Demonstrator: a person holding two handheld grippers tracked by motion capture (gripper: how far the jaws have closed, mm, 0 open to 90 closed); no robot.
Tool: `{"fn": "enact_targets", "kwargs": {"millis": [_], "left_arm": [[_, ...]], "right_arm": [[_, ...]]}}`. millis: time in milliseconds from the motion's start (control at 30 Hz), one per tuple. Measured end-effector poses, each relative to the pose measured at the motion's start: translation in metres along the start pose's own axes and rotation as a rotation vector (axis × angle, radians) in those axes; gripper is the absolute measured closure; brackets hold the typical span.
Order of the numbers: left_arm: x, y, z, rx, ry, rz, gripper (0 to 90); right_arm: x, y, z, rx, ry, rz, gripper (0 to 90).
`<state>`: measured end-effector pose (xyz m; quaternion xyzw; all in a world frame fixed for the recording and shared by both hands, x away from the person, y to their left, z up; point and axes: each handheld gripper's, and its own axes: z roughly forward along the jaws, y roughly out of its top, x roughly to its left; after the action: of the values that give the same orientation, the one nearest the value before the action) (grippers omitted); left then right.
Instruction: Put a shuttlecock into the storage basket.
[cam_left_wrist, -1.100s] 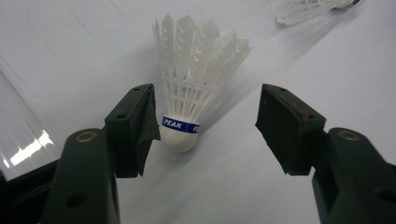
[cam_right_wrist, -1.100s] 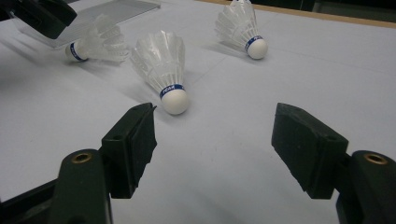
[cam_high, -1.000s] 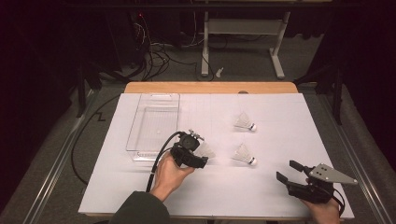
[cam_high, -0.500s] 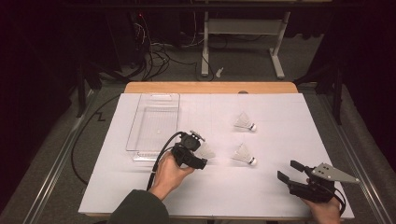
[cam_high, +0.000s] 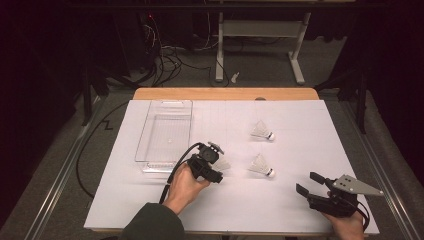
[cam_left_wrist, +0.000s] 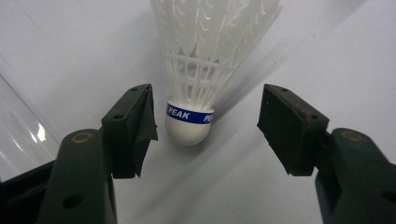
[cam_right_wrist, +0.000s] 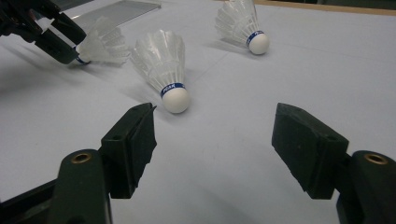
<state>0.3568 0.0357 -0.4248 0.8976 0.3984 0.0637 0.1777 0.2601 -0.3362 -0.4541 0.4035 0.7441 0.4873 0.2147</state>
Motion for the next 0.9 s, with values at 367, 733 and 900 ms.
{"fn": "enact_targets", "kwargs": {"millis": [367,733,900], "left_arm": [[0.007,0.005,0.012,0.040,-0.024,-0.006,44.3],[0.008,0.005,0.015,0.045,0.005,0.007,61.1],[0.010,0.005,0.016,0.048,-0.012,0.002,64.8]], "right_arm": [[0.001,0.000,0.001,0.007,0.021,-0.006,30.4],[0.000,0.000,0.002,0.011,0.032,-0.006,30.5],[0.001,0.000,0.002,0.015,0.031,-0.004,30.4]]}}
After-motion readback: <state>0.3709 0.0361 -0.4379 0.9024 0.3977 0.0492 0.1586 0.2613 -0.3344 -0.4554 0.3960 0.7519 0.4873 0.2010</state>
